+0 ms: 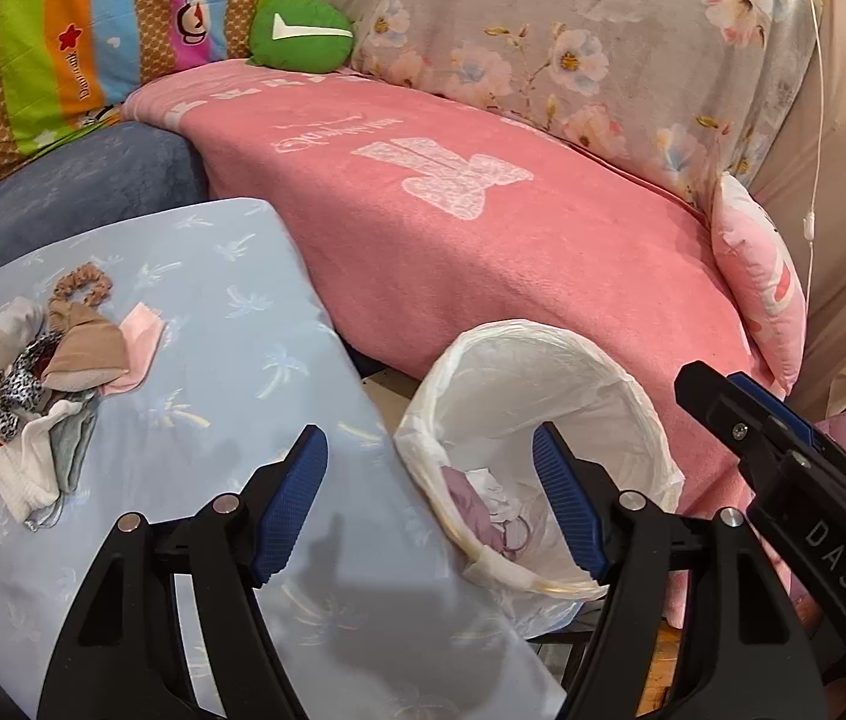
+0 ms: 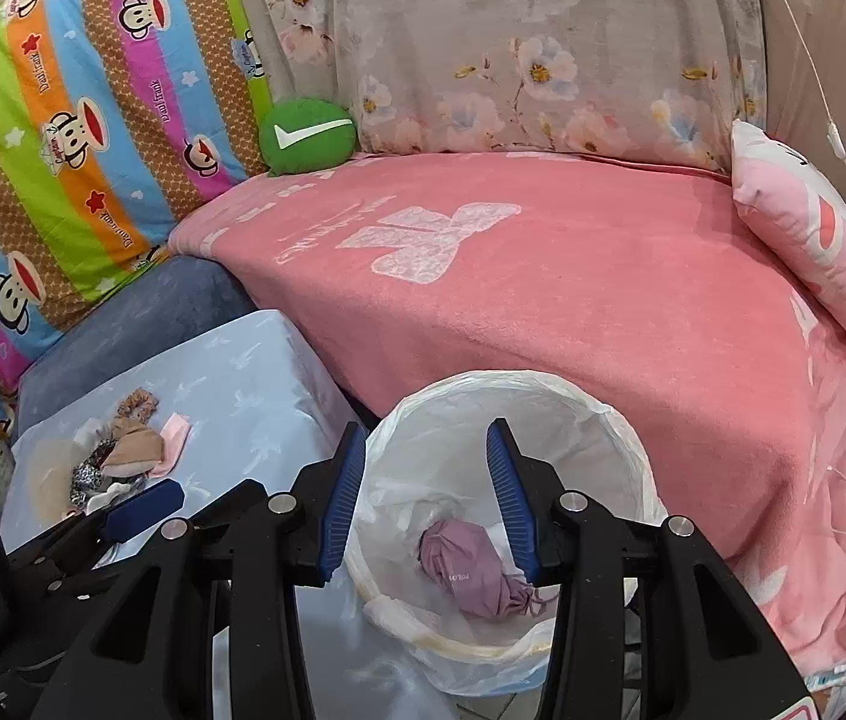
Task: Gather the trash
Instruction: 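Move both open tools back from the bin to the pile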
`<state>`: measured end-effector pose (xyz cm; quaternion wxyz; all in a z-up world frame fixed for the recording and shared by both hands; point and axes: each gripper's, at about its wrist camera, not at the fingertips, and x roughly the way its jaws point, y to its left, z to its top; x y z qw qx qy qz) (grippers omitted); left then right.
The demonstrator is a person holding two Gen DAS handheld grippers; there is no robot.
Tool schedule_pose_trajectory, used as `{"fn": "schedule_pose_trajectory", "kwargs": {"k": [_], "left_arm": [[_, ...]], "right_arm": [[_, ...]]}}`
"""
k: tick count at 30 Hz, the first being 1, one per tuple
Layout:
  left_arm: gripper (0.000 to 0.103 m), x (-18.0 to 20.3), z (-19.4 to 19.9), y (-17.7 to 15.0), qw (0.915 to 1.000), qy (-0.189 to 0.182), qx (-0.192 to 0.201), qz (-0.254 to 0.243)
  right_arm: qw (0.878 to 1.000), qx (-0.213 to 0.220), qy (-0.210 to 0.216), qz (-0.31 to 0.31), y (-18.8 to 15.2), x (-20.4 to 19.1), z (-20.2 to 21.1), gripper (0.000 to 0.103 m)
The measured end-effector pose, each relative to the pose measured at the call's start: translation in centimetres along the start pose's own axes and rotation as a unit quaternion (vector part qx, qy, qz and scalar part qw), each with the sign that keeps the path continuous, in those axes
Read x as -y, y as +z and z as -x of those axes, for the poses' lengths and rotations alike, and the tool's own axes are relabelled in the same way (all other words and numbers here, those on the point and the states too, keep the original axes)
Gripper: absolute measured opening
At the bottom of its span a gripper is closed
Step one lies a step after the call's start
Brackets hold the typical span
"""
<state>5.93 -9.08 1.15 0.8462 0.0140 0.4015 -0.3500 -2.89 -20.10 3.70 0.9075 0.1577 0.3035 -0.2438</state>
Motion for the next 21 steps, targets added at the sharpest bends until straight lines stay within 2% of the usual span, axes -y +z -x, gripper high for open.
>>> {"fn": "schedule_pose_trajectory", "kwargs": {"k": [7,13,16,21], "left_arm": [[0.069,-2.8,0.4,-0.7,0.9995,0.019,-0.004,0.025],[0.078,-5.4,1.1,-1.1,0.9978,0.05,0.003,0.043],[0.085,-7.1,1.4,-1.5,0.9961,0.067,0.002,0.057],[0.086,-10.2,2.0,-2.4,0.9916,0.103,0.001,0.078]], "right_arm": [[1.0,-0.008,0.008,0.016,-0.4,-2.0,-0.4,0.043],[0.999,-0.016,0.015,0.032,-0.9,-4.0,-0.8,0.043],[0.999,-0.019,0.019,0.04,-1.2,-5.2,-0.9,0.047],[0.998,-0.026,0.027,0.057,-1.8,-7.3,-1.3,0.048]]}}
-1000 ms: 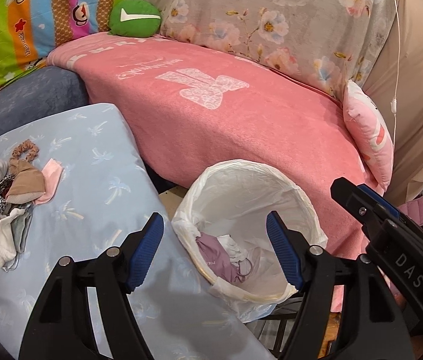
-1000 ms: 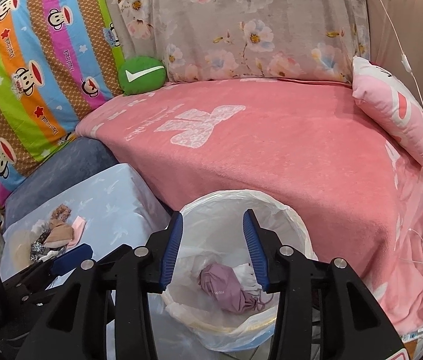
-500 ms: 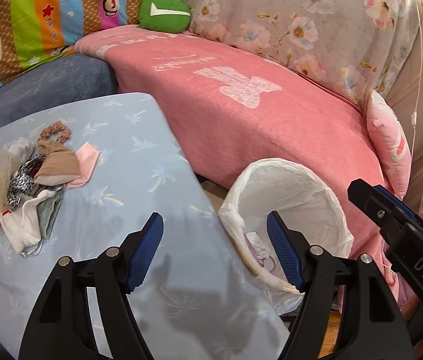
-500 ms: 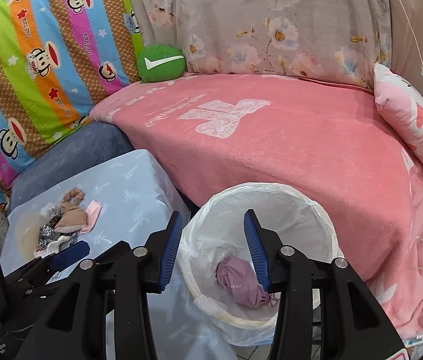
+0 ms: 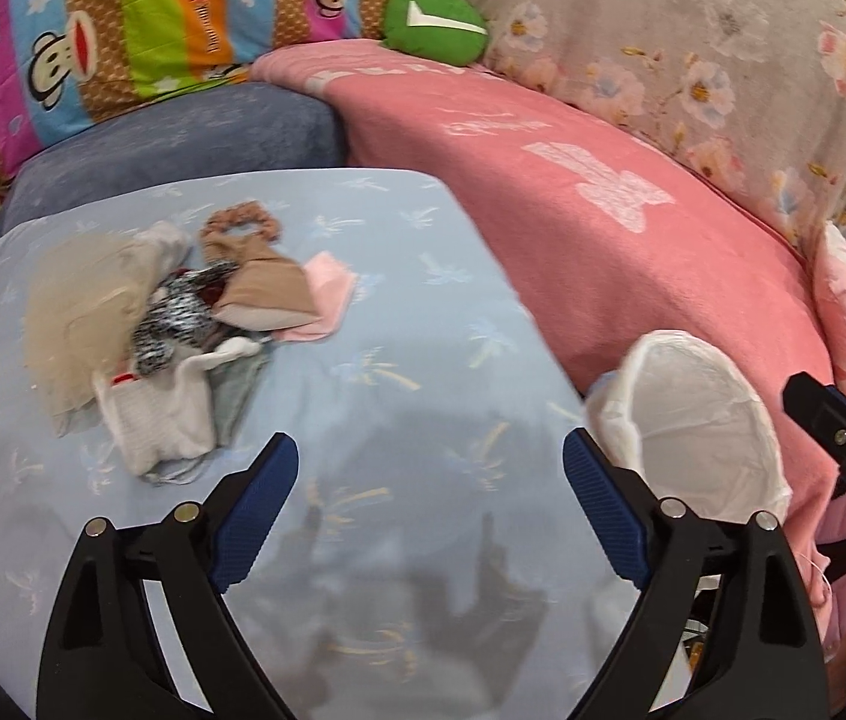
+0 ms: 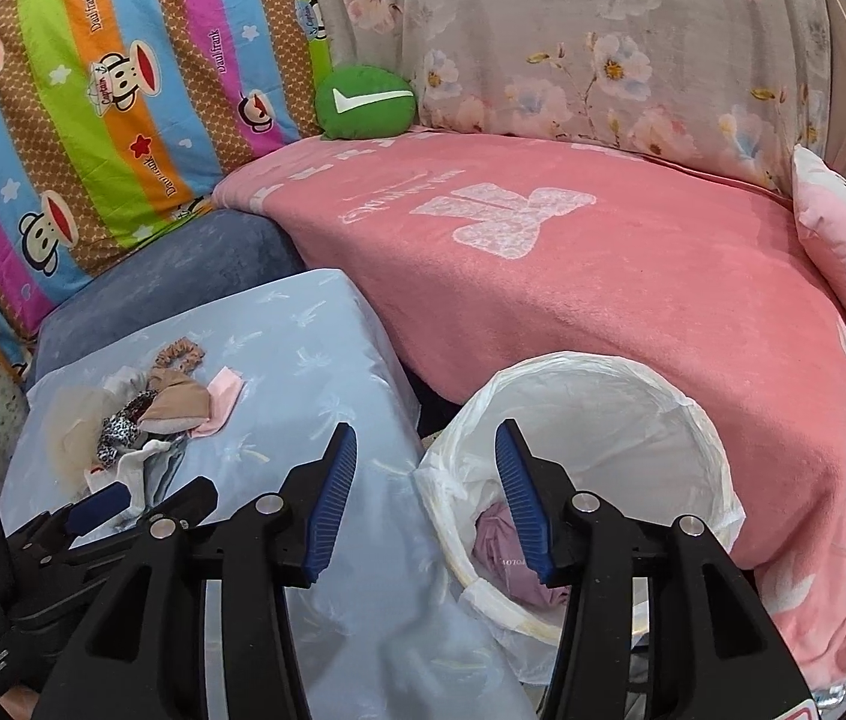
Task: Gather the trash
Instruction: 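Move both open tools back from the bin to the pile, then grasp the beige tulle with the left tool while the right tool grasps a white cloth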
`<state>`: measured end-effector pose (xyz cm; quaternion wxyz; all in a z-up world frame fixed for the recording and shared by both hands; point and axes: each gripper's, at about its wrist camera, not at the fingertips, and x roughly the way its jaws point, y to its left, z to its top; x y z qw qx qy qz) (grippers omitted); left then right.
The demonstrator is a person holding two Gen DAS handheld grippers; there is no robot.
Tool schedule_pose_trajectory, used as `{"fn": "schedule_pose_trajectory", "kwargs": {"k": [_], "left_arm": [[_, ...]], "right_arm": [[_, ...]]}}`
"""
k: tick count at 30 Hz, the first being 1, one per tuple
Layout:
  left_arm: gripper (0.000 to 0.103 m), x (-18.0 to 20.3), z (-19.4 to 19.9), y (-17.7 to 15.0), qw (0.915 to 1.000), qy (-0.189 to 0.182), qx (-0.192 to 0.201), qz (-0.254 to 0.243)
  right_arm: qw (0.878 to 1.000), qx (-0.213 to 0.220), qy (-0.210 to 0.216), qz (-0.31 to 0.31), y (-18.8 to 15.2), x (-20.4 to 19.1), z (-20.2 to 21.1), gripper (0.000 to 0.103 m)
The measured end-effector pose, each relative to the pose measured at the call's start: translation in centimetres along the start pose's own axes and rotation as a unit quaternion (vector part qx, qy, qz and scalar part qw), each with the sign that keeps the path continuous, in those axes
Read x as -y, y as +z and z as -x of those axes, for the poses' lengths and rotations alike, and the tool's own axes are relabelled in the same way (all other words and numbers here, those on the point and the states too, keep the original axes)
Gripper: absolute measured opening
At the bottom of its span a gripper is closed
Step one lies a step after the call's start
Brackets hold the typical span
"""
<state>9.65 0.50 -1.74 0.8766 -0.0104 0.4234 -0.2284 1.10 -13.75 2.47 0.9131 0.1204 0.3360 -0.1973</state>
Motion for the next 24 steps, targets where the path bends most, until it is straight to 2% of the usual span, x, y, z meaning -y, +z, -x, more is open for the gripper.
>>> {"fn": "schedule_pose_trajectory", "kwargs": {"k": [5,16,24], "left_arm": [[0.093,-3.5,0.3,-0.2,0.9992,0.034,0.006,0.022],[0.094,-13.2,1.0,0.3,0.9912,0.102,0.013,0.083],[0.094,-18.4,0.4,1.6,0.9865,0.111,0.009,0.12]], "right_arm": [[1.0,-0.011,0.011,0.017,-0.5,-2.1,-0.8,0.048],[0.996,-0.035,0.049,0.063,-2.1,-8.6,-2.9,0.048],[0.988,-0.06,0.094,0.102,-3.4,-14.7,-5.7,0.048]]}}
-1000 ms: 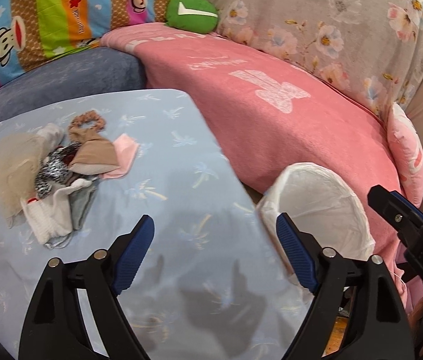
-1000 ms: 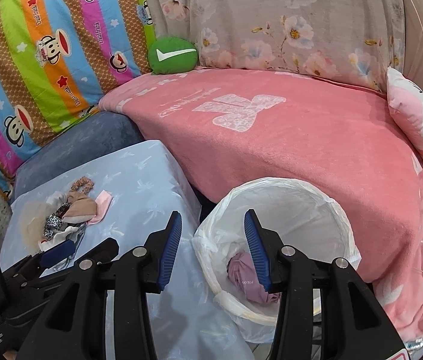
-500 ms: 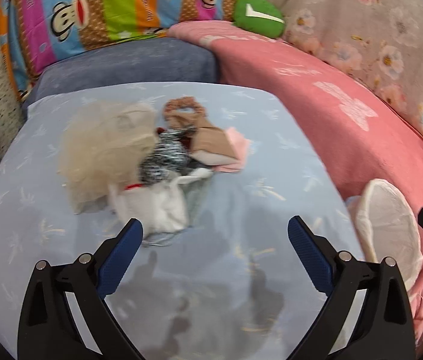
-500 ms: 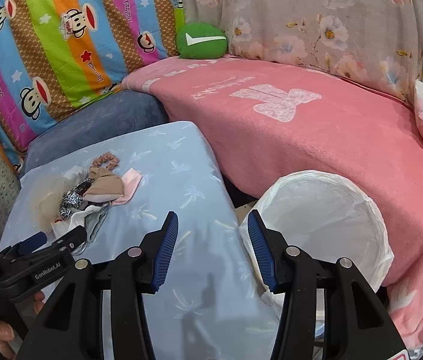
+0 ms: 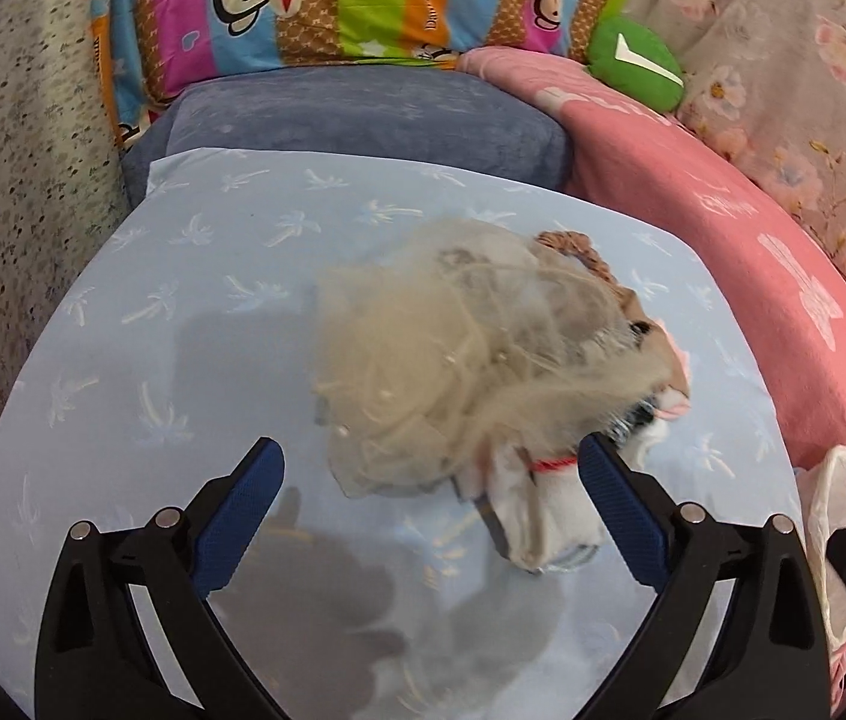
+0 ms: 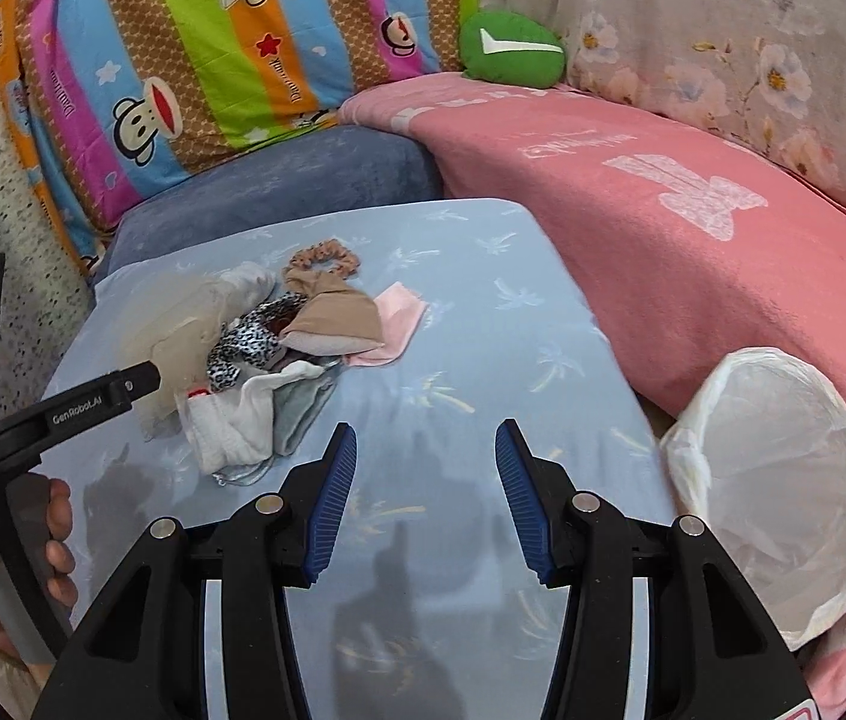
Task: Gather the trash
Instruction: 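Grasp the beige tulle with the left tool while the right tool grasps a white cloth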
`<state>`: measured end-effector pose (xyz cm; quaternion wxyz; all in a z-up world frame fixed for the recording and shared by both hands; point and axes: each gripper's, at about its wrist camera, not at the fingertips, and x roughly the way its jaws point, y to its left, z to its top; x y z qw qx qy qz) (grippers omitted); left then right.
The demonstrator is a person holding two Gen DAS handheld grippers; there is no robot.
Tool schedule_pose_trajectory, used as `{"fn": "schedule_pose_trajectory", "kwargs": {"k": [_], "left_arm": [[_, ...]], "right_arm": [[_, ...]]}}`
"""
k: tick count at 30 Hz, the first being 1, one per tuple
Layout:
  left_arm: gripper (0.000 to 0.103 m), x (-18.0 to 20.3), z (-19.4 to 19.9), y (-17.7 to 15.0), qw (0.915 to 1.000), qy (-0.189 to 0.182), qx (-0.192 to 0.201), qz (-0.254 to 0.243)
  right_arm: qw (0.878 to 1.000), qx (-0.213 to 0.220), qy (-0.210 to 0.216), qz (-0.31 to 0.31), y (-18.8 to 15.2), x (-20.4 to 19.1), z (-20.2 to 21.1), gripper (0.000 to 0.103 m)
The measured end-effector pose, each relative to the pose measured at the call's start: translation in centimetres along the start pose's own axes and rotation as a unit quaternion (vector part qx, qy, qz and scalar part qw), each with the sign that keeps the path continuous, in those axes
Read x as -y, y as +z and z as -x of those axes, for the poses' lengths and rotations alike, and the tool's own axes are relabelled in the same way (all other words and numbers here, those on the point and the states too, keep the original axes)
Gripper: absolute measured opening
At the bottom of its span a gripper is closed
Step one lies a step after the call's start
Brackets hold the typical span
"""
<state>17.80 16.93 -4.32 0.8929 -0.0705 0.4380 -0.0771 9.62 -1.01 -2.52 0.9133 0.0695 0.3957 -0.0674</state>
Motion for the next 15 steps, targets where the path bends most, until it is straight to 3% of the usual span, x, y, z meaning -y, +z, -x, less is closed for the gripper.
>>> {"fn": "schedule_pose_trajectory", "kwargs": {"k": [8,15], "left_arm": [[0.094,-3.3,-2.4,2.2,0.9968,-0.049,-0.019,0.061],[0.088,-3.7,-3.9,2.9,0.9928,-0.088,-0.029,0.076]], "right_arm": [[0.999,-0.031,0.037,0.02,0.3,-4.7,-4.6,0.048],[0.997,-0.056,0.05,0.031,0.2,-7.5,-7.9,0.048]]}}
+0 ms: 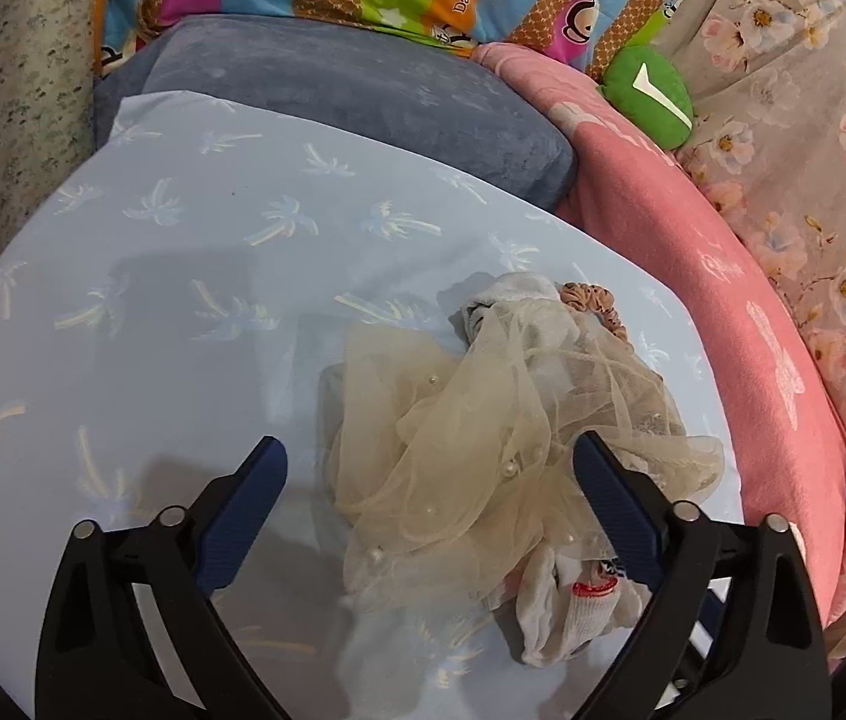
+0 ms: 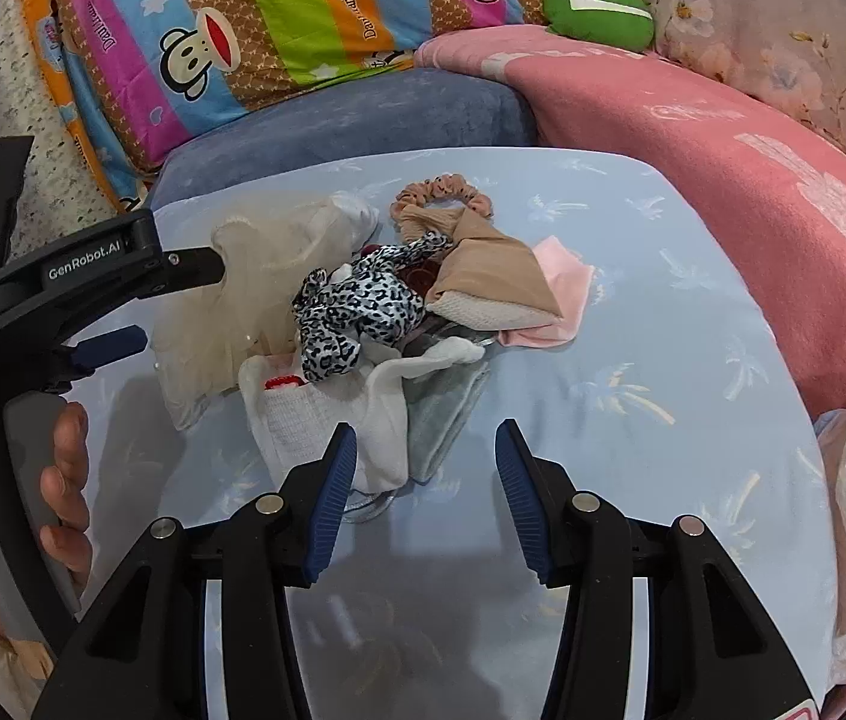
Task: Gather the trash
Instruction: 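Grasp the beige tulle with the left tool while the right tool grasps a white cloth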
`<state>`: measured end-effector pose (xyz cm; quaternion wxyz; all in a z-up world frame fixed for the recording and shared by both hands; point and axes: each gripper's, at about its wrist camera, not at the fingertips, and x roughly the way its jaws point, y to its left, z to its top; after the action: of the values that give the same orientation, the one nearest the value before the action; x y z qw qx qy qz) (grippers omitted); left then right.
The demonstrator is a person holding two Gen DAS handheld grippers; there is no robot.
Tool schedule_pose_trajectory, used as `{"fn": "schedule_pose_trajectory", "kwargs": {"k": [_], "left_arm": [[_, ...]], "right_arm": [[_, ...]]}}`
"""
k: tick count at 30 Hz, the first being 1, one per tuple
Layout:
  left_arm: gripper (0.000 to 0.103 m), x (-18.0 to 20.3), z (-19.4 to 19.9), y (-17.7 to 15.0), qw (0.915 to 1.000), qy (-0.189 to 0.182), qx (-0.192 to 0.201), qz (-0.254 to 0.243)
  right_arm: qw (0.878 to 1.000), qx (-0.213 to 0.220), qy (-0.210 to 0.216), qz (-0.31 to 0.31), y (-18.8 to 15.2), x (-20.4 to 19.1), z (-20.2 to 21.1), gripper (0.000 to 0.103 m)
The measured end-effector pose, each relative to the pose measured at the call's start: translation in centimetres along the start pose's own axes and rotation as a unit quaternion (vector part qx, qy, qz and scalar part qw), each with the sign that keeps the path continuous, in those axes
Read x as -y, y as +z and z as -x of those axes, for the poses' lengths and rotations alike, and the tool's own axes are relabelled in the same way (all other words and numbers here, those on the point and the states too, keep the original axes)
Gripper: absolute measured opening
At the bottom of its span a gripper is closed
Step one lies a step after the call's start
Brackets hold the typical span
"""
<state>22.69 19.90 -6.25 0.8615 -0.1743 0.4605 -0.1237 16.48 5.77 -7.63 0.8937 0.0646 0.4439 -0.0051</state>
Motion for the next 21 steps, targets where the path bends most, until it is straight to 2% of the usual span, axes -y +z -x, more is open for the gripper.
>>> {"fn": "schedule_pose_trajectory", "kwargs": {"k": [3,5,6,8,11,14,21], "left_arm": [[0.073,0.1,-0.7,-0.1,0.9998,-0.017,-0.014,0.001],[0.057,0.2,-1.1,-0.2,0.9994,-0.026,-0.023,0.0],[0.052,0.3,-1.2,-0.3,0.9992,-0.031,-0.025,-0.002],[0.033,0.5,-1.3,-0.5,0.9988,-0.039,-0.029,-0.009],[0.015,0.7,-1.0,-0.7,0.9984,-0.045,-0.027,-0.02],[0.009,0.9,-0.2,-0.9,0.9983,-0.049,-0.022,-0.021],[0.008,3.1,3.2,-1.3,0.9971,-0.064,0.007,-0.04]], "right_arm": [[1.0,-0.01,0.004,-0.001,-0.2,-0.5,-1.1,0.044],[1.0,-0.015,0.006,-0.002,-0.2,-0.6,-1.5,0.034],[1.0,-0.019,0.008,-0.003,-0.3,-0.6,-1.8,0.03],[1.0,-0.024,0.013,-0.005,-0.4,-0.6,-2.1,0.014],[1.0,-0.025,0.012,-0.006,-0.6,-0.5,-2.1,0.006],[1.0,-0.021,0.017,-0.013,-0.8,-0.2,-1.5,0.006],[1.0,0.011,0.016,-0.019,-0.8,0.7,2.2,0.005]]}}
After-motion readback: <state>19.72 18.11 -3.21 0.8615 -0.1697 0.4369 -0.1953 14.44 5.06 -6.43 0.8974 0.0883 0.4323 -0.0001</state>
